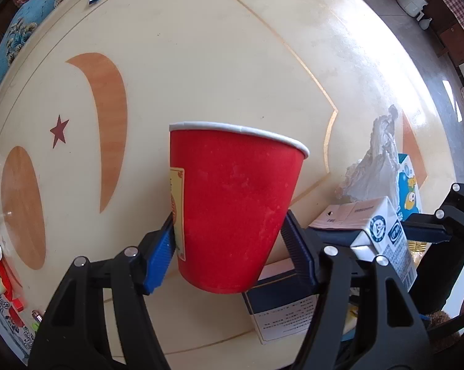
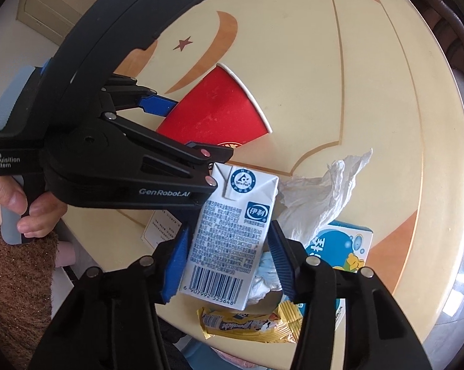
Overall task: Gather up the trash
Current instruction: 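Grasp the red paper cup with left tool while right tool grasps the milk carton, then lift the red cup and milk carton and carry both over the pink bin, then open left tool to drop the red cup while right tool drops the milk carton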
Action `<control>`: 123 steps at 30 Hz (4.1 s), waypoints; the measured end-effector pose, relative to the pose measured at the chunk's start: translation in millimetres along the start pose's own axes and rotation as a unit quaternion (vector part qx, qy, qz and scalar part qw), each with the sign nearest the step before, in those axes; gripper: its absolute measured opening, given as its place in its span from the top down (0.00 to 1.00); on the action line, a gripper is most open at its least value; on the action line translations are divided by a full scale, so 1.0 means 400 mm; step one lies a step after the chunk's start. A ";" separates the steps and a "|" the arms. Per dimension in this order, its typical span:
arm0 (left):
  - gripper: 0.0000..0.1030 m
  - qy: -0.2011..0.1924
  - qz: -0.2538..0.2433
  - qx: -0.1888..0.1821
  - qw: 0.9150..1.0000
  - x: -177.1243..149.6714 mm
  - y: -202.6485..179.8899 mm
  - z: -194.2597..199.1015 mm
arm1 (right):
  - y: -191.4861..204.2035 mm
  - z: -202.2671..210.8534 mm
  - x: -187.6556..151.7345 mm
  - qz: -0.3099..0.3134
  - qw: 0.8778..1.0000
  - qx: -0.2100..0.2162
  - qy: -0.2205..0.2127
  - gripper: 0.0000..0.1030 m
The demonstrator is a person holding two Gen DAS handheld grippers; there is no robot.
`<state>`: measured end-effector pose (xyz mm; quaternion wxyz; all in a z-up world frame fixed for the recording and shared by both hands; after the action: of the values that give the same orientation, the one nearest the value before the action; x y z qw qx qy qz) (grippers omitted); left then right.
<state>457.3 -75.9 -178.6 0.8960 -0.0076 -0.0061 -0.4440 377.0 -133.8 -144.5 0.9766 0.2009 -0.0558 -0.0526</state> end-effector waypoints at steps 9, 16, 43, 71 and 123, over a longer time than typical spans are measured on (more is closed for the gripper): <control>0.36 -0.003 0.019 -0.002 1.000 -0.030 0.012 0.006 | -0.023 0.048 0.006 -0.009 1.000 0.016 -0.012 0.55; 0.36 -0.013 0.036 -0.002 0.999 -0.047 0.090 0.051 | -0.042 0.149 0.043 -0.003 0.998 0.031 -0.049 0.55; 0.36 -0.069 0.006 0.040 0.997 -0.239 -0.120 0.280 | -0.040 0.308 -0.159 0.012 0.996 0.045 -0.076 0.56; 0.36 -0.097 0.022 -0.019 0.995 -0.588 -0.513 0.093 | -0.113 0.204 -0.586 0.009 0.998 0.050 -0.037 0.56; 0.36 0.065 0.127 -0.090 0.986 -0.554 -0.592 -0.564 | -0.355 -0.373 -0.654 -0.049 0.998 -0.045 0.017 0.56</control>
<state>135.4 -47.4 -406.2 0.9392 -0.0604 0.0929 -0.3251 126.4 -173.0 -360.3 0.9817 0.1599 -0.0266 -0.0996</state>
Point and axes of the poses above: each gripper's, at about its wrist camera, not at the fingertips, and z roughly against the way its jaws point, y to its left, x to its top, the point moved 1 cm from there along -z, roughly the way its jaws point, and after that the axes turned 11 degrees about -z, right-handed, at the moved point
